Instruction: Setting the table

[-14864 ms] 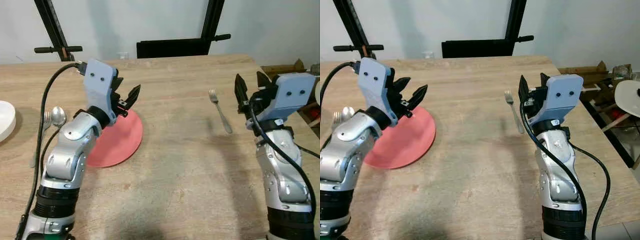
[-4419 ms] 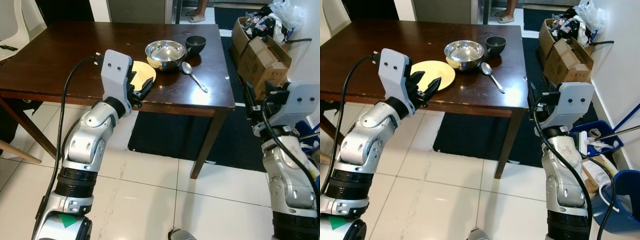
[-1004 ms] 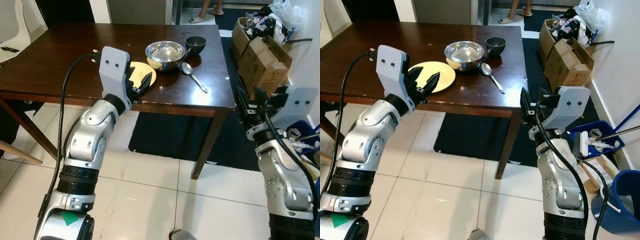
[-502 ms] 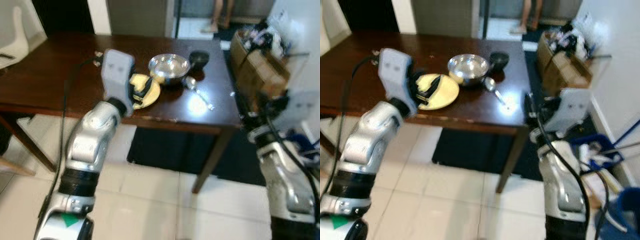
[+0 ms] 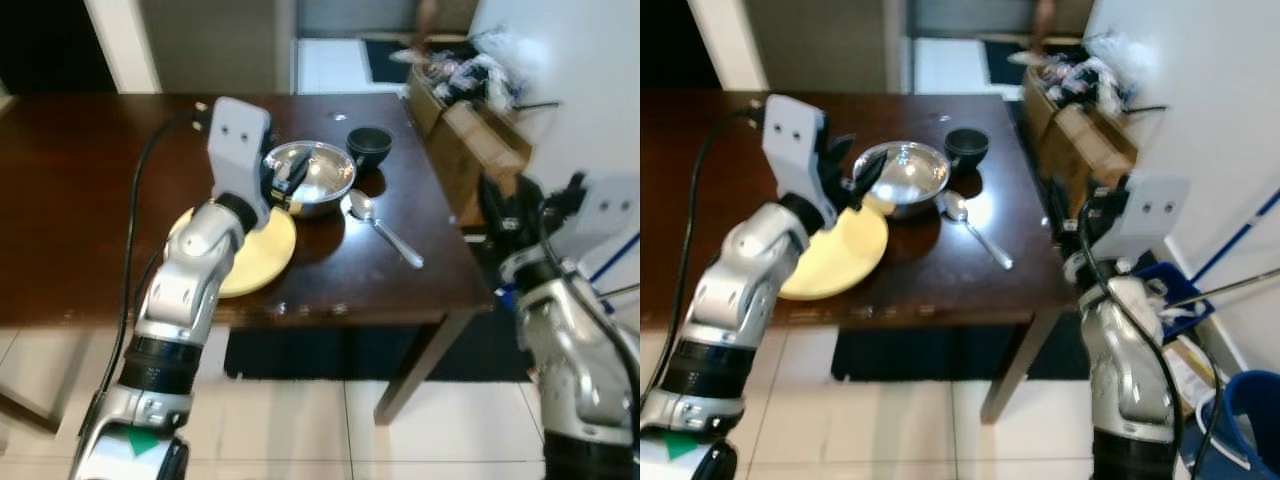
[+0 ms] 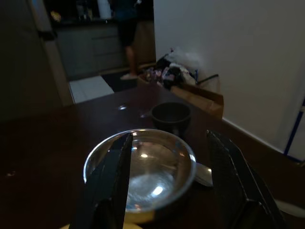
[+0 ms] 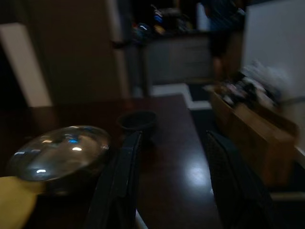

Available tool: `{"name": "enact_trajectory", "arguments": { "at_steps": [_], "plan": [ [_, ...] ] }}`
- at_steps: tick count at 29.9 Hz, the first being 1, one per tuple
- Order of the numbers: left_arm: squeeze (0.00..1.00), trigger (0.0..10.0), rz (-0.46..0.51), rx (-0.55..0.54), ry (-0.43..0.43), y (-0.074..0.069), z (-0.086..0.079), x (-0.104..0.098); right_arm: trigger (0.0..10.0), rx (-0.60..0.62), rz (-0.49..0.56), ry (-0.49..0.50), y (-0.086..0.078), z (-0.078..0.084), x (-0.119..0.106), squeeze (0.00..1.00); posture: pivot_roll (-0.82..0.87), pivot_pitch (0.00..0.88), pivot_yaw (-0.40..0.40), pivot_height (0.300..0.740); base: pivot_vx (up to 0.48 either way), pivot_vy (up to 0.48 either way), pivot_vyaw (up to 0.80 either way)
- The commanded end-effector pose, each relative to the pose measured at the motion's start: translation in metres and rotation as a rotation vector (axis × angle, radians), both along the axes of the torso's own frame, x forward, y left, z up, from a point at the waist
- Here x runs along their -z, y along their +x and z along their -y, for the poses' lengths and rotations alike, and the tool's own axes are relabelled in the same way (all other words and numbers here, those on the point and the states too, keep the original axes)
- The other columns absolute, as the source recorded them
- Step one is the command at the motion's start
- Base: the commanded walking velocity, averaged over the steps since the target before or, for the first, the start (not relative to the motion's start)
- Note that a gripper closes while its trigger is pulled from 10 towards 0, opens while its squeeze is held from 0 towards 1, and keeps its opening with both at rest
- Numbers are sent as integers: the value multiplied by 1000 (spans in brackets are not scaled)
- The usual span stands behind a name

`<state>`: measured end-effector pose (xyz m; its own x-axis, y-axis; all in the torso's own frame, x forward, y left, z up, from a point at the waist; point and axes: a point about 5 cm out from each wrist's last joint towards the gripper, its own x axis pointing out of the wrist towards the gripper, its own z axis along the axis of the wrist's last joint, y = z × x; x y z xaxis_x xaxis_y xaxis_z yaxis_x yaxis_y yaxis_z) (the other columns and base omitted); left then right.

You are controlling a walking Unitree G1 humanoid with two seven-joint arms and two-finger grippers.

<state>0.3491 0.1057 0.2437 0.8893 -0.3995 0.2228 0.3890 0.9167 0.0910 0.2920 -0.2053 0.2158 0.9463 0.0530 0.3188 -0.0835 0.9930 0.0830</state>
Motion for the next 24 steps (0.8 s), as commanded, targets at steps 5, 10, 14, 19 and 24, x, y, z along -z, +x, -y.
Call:
{"name": "enact_trajectory", "arguments": {
  "at_steps": [5,10,14,19,24],
  "plan": [
    [0,10000,-14,16,-8,0,3,1,10000,-4,-1,-5,0,1,-1,0,-239,0,99,740,270,0,0],
    [0,10000,-7,34,-14,-4,2,-1,10000,-106,-43,-25,-2,-8,6,0,-241,0,107,740,0,0,0],
    [0,10000,45,26,116,-14,-2,2,10000,-255,-103,-78,-11,-20,18,0,-240,0,109,740,0,0,0],
    [0,10000,24,-2,210,-17,-17,5,10000,-275,-140,-137,-8,-19,28,0,-220,0,107,740,0,0,0],
    [0,10000,-64,63,227,-21,-35,-1,10000,-221,-155,-227,11,-10,30,0,-167,18,121,740,0,0,0]
  ]
}}
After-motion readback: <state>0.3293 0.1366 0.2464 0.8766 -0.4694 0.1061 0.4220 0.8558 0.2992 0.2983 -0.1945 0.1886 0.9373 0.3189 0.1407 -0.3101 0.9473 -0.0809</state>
